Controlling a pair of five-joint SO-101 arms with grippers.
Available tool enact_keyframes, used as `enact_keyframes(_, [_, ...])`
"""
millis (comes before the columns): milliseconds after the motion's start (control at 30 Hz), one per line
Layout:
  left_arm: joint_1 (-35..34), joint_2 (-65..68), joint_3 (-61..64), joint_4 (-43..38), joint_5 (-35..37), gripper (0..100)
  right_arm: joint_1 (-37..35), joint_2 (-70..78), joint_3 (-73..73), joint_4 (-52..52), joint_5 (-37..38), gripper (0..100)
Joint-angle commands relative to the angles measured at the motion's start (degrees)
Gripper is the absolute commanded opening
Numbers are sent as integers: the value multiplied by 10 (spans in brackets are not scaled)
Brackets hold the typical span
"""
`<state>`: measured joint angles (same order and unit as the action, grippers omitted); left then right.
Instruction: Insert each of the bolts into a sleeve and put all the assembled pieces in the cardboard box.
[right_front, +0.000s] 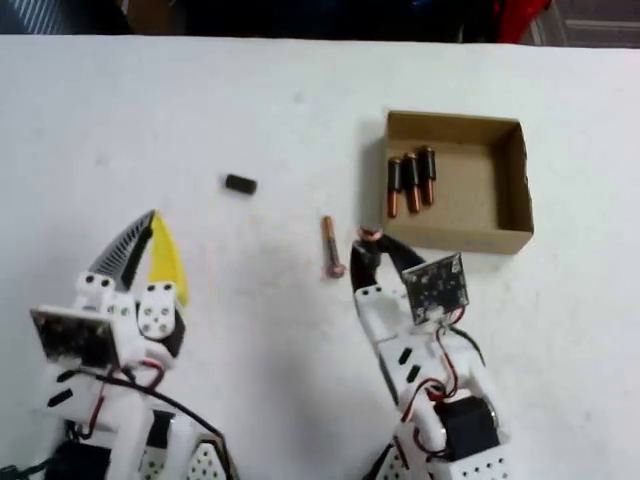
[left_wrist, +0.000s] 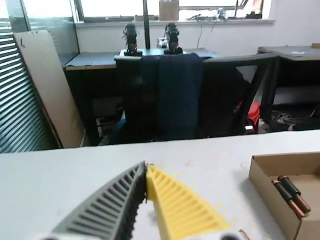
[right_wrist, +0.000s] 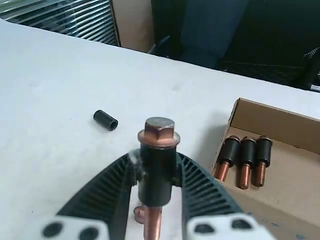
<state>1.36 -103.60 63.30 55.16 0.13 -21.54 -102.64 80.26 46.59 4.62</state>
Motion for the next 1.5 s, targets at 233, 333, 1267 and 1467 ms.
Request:
enact_keyframes(233, [-22, -3, 47, 2, -3, 23, 9, 29, -131, 75, 74, 16])
enact_keyframes(333, [-22, -3, 55, 3, -3, 23, 10, 103, -189, 89, 84, 16])
enact_keyframes(1267, [-22, -3, 312, -15, -6, 23, 241, 966, -749, 99, 124, 18])
enact_keyframes(1467, [-22, -3, 315, 5, -6, 23, 251, 1134, -892, 102, 127, 18])
